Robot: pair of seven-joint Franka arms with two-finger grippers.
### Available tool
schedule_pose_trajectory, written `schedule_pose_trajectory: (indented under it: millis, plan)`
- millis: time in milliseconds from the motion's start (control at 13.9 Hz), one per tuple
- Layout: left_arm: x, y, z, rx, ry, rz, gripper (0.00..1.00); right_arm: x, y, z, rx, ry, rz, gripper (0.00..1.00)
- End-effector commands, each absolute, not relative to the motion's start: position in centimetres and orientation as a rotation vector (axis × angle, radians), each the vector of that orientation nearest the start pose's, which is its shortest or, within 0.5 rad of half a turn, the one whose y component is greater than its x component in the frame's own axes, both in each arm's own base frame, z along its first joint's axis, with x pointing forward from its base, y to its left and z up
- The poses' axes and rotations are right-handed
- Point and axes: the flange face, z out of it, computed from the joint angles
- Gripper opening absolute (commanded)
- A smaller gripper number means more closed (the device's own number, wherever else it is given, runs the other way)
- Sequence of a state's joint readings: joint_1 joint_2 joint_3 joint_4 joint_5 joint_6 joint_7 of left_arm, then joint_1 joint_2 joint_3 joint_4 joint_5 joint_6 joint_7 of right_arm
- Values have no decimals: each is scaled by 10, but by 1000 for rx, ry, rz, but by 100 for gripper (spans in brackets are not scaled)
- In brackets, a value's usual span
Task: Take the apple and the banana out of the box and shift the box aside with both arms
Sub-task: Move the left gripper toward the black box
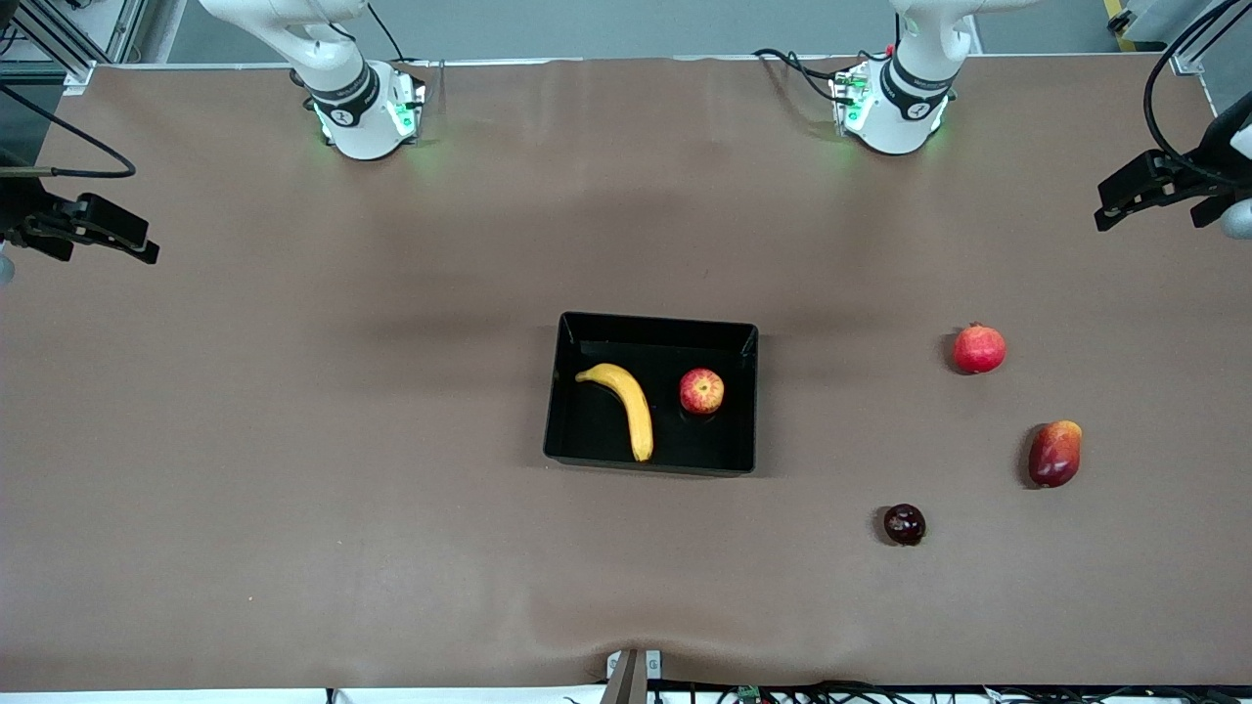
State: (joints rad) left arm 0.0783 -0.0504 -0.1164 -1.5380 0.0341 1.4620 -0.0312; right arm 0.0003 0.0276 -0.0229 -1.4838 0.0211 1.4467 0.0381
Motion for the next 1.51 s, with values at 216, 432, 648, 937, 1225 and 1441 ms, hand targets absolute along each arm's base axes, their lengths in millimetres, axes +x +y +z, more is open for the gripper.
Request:
schedule_pose_trajectory:
  millis: [216, 432, 648, 937, 1225, 1441]
  plan:
    - [532, -16, 659, -3108, 43, 56, 100, 550, -12, 642, -3119, 88, 101, 100]
    - [538, -14, 648, -3109, 48, 88, 100, 550, -12, 642, -3119, 88, 101, 100]
    - [545, -20, 635, -3113, 73, 121, 100, 550, -13, 642, -3118, 90, 101, 100]
    - [566, -31, 607, -3126, 90, 136, 100, 550, -12, 642, -3119, 88, 101, 100]
    - [582, -49, 584, -3132, 125, 138, 100, 550, -12, 642, -3118, 88, 101, 100]
    - [589, -75, 573, -3136, 94, 121, 100, 550, -12, 642, -3118, 88, 98, 100]
